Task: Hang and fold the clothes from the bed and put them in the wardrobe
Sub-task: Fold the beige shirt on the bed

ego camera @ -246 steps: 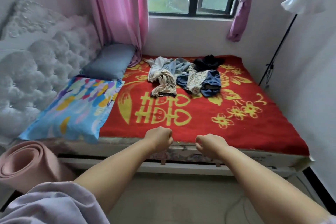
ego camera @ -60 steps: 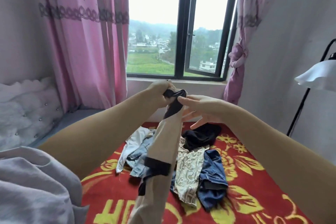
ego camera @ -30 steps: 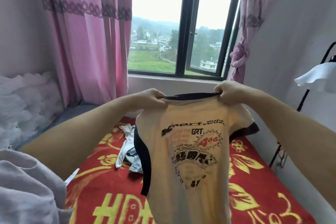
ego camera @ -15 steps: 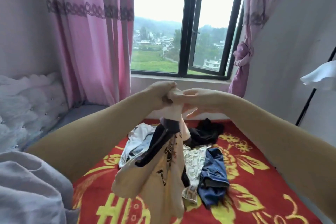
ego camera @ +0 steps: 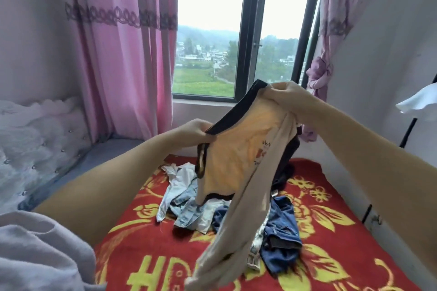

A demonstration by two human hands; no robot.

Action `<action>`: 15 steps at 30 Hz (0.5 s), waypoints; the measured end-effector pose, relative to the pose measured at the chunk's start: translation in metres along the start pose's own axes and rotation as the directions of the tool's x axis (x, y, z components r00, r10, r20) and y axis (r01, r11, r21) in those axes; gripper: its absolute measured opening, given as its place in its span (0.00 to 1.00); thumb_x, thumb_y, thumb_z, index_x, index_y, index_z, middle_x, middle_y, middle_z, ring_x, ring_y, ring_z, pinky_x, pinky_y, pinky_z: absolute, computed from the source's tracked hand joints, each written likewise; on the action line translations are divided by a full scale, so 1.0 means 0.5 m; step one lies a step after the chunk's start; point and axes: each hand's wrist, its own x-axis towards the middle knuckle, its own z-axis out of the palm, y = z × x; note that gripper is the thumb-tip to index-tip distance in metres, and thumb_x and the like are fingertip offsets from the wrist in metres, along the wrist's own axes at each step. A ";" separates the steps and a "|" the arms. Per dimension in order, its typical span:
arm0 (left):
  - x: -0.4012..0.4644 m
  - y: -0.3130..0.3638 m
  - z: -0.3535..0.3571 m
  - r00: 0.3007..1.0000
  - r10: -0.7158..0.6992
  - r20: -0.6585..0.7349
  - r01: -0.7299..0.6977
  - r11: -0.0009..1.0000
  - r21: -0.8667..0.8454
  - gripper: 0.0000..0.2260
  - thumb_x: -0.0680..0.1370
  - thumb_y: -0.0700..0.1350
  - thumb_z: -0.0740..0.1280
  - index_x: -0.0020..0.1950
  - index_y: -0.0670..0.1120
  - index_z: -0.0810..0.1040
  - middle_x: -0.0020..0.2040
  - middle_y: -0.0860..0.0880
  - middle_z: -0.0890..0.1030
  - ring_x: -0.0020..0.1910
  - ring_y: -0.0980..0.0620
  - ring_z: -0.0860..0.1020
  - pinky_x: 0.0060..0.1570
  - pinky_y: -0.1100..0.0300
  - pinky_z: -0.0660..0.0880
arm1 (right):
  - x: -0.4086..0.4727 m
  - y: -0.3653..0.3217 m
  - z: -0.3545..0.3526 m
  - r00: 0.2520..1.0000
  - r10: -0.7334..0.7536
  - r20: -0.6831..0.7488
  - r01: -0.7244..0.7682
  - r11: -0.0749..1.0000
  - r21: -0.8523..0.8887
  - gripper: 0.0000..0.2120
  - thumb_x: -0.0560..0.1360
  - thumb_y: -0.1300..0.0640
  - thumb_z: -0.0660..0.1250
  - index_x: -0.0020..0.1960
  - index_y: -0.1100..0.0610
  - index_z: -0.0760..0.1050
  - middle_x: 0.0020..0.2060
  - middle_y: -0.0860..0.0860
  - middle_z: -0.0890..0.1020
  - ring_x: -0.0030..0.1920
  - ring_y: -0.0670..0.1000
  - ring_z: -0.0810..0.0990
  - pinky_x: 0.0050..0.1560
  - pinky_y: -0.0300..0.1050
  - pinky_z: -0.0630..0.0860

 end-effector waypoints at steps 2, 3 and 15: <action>-0.001 -0.028 -0.009 0.997 -0.078 -0.009 0.079 0.996 0.044 0.07 0.76 0.38 0.66 0.39 0.38 0.77 0.31 0.49 0.73 0.30 0.53 0.71 0.31 0.67 0.68 | -0.008 0.028 -0.028 1.000 -0.014 -0.008 0.014 1.000 -0.018 0.09 0.73 0.47 0.71 0.40 0.52 0.83 0.29 0.46 0.82 0.29 0.44 0.80 0.30 0.35 0.77; 0.002 -0.036 -0.015 0.992 -0.129 -0.014 0.129 0.989 0.078 0.08 0.76 0.39 0.66 0.37 0.39 0.78 0.28 0.50 0.72 0.27 0.54 0.70 0.27 0.68 0.67 | -0.010 0.045 -0.041 0.999 -0.022 -0.032 0.022 0.999 -0.026 0.10 0.73 0.47 0.71 0.39 0.54 0.81 0.28 0.45 0.81 0.28 0.43 0.79 0.29 0.34 0.76; 0.005 -0.068 -0.047 0.939 0.093 -0.332 -0.107 0.994 -0.023 0.12 0.80 0.47 0.63 0.50 0.38 0.78 0.34 0.48 0.76 0.29 0.54 0.72 0.31 0.66 0.70 | -0.032 0.168 -0.125 0.992 -0.097 -0.077 0.047 0.872 -0.487 0.24 0.74 0.38 0.62 0.44 0.60 0.81 0.38 0.57 0.83 0.35 0.54 0.79 0.38 0.37 0.76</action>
